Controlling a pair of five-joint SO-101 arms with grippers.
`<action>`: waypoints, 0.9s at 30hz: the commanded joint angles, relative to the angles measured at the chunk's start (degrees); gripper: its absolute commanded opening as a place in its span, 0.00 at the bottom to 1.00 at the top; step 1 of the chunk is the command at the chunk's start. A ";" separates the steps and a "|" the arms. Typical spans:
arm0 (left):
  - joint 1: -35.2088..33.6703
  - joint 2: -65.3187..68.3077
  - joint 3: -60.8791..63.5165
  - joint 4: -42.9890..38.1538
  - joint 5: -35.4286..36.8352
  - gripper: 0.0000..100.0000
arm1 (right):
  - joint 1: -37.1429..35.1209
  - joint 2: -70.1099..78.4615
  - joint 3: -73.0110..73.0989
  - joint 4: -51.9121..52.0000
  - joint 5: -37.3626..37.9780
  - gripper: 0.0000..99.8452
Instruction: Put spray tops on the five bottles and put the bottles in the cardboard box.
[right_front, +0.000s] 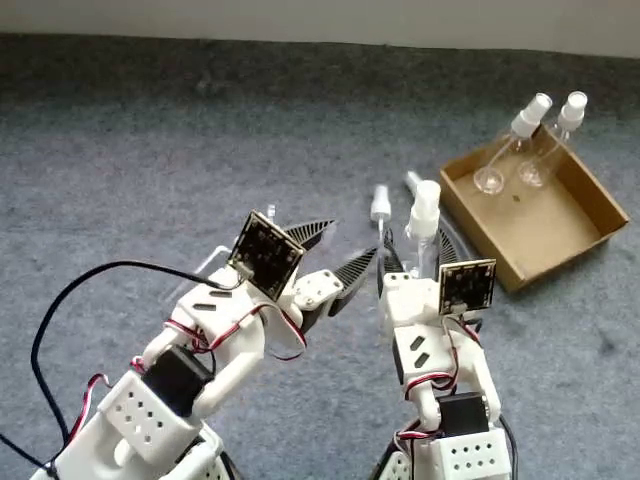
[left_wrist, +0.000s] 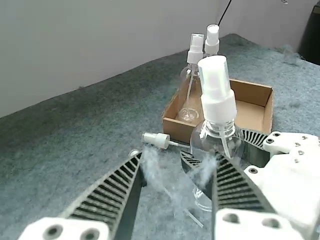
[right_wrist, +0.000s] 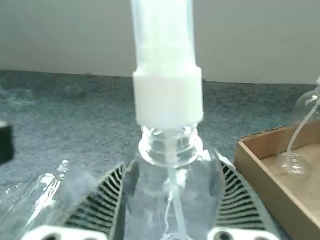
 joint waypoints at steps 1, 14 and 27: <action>-0.75 -7.16 0.31 6.42 -0.70 0.15 | 0.75 -1.10 9.98 -1.71 -0.35 0.14; -11.65 -35.56 16.04 11.25 -0.70 0.09 | 3.30 -1.19 7.08 -1.63 -0.35 0.14; -15.34 -36.62 23.25 13.63 -0.44 0.04 | 12.62 -0.57 -7.96 7.60 -0.35 0.14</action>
